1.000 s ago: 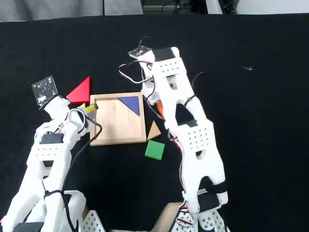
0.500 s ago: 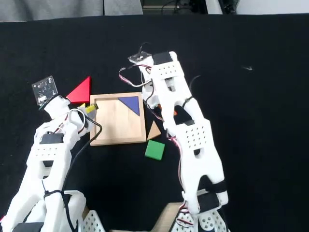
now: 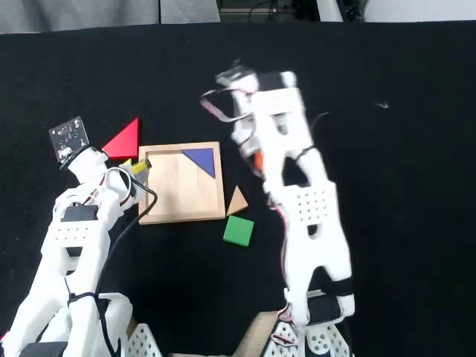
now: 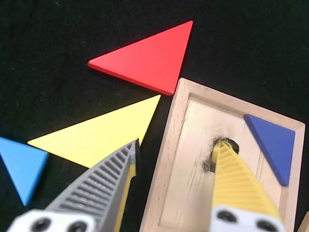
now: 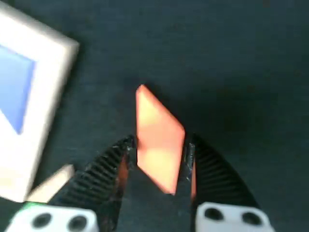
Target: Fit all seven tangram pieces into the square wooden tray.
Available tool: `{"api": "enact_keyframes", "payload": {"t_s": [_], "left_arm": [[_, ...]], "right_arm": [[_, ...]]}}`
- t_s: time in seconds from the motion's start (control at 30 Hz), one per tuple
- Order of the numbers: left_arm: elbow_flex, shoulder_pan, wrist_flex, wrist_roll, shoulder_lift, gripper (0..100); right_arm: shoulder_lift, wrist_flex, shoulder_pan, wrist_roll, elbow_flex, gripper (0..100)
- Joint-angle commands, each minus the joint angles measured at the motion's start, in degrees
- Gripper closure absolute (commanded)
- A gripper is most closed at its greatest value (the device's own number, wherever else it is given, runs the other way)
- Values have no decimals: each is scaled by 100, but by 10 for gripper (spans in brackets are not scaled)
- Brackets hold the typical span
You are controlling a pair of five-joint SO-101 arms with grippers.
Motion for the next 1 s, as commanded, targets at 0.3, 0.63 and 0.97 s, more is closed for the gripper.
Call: {"api": "enact_keyframes", "payload": {"t_s": [0.3, 0.63, 0.97], "left_arm": [[-22, 75, -105, 0, -9, 747], [-22, 75, -105, 0, -9, 747], [-22, 66, -105, 0, -9, 747]], "right_arm": [[-435, 193, -123, -695, 48, 812], [-242, 132, -202, -730, 110, 758], [365, 79, -132, -563, -462, 931]]}}
